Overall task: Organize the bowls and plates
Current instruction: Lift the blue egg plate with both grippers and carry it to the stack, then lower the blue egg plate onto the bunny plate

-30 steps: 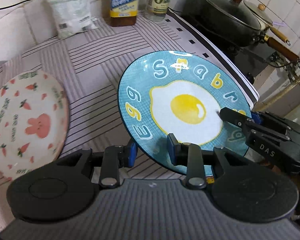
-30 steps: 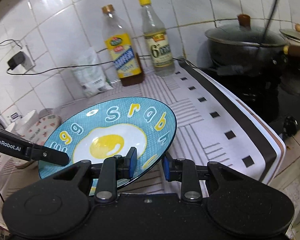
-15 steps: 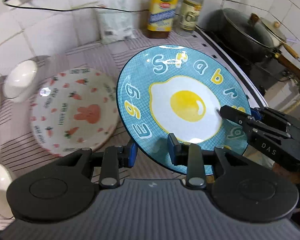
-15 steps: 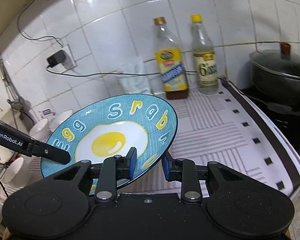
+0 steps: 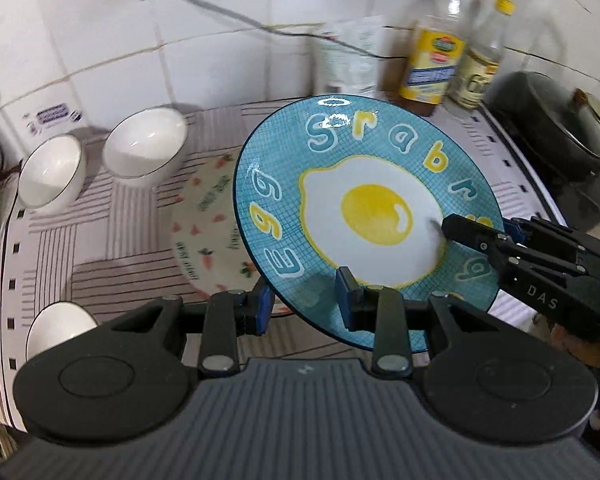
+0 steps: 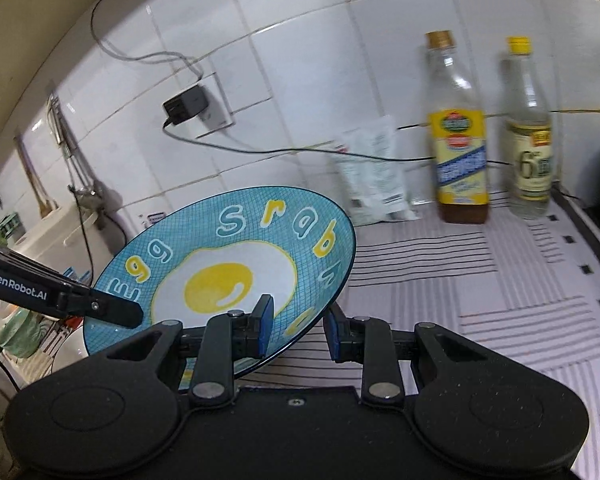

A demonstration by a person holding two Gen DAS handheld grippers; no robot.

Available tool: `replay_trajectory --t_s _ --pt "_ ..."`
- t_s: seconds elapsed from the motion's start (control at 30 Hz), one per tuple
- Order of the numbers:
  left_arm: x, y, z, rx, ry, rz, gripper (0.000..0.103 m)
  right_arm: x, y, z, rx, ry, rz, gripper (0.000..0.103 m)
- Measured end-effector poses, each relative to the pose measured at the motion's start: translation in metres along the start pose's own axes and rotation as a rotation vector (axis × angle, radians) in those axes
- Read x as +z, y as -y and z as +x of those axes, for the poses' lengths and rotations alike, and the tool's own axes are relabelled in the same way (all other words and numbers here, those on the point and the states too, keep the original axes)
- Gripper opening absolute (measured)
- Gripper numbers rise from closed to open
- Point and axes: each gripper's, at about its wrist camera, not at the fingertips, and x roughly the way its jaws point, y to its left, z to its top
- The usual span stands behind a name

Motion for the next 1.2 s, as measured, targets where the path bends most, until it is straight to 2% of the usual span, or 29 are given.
replay_trajectory --t_s 0.17,0.47,0.7,0.83,0.9,1.2 --pt "-0.005 -0.02 0.023 0.017 -0.033 -0.062 0.031 0.002 -0.004 0.032 0.038 -0.07 0.004 0.032" --pt "-0.006 -0.042 0.059 0.016 -0.107 -0.164 0.031 -0.004 0.0 0.079 0.03 -0.164 0.003 0.032" --pt "-0.002 -0.059 0.066 0.022 -0.147 -0.241 0.032 0.0 -0.011 0.097 0.022 -0.2 -0.038 0.032" --pt "0.002 -0.067 0.072 -0.011 -0.207 -0.299 0.032 0.005 -0.017 0.106 -0.008 -0.228 -0.046 0.032" --pt "0.003 -0.066 0.072 -0.001 -0.212 -0.294 0.033 0.007 -0.022 0.107 -0.036 -0.242 -0.058 0.032" --pt "0.005 -0.075 0.08 0.009 -0.242 -0.324 0.034 0.007 -0.025 0.118 -0.056 -0.286 -0.049 0.031"
